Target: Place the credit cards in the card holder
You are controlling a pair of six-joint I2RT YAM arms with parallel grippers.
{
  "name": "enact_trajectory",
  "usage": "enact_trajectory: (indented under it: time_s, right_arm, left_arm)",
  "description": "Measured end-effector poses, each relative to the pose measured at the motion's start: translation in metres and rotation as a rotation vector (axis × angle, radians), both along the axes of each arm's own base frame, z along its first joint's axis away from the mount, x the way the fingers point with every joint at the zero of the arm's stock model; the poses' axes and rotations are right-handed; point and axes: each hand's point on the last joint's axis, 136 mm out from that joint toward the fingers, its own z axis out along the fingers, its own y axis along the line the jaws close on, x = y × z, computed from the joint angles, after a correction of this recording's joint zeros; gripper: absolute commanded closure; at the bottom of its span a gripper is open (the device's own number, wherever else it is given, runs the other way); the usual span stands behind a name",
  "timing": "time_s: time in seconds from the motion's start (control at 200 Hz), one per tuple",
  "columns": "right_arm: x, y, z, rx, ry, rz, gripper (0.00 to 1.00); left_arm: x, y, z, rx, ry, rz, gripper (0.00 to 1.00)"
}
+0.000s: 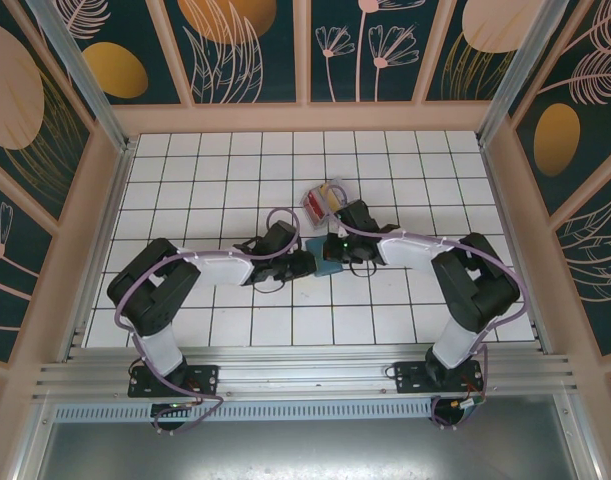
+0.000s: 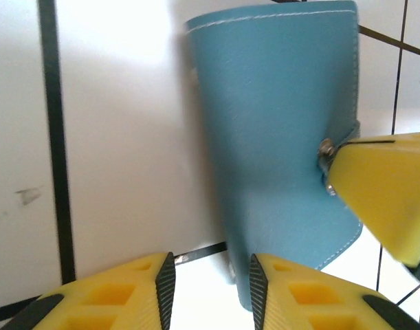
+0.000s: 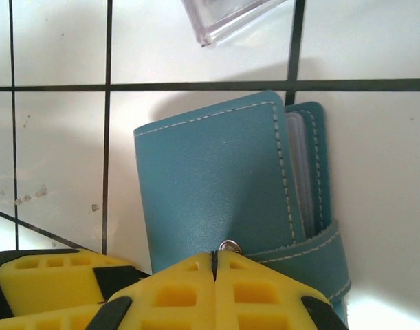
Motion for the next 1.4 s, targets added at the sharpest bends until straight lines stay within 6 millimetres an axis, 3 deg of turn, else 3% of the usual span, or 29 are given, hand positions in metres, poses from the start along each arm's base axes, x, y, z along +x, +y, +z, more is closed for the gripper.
enact_trajectory:
  time_s: [0.265,0.42,0.495,0.701,0.861,1.401]
  right_arm:
    - [0.001,-0.004,0.0,0.117,0.002,0.0,1.0]
    - [-0.001,-0.012,0.001,0.2,0.029,-0.028,1.0]
    - [-0.002,-0.015,0.001,0.225,0.041,-0.038,1.0]
    - [-0.007,-0.02,0.0,0.3,0.069,-0.06,1.0]
    - [-0.013,-0.027,0.0,0.334,0.093,-0.083,1.0]
    - [0.008,-0.04,0.023,0.257,-0.012,-0.154,1.0]
  left_arm:
    - [0.042,0.032,0.015,0.017,-0.036,0.094,0.6]
    - [0.079,0.003,0.04,-0.007,-0.117,0.054,0.63]
    - [0.088,-0.011,0.04,-0.005,-0.133,0.024,0.64]
    - [0.077,-0.039,0.006,0.062,-0.097,-0.074,0.7]
    - [0.073,-0.056,0.008,0.073,-0.119,-0.106,0.83]
    - [0.072,-0.055,0.003,0.094,-0.131,-0.084,0.82]
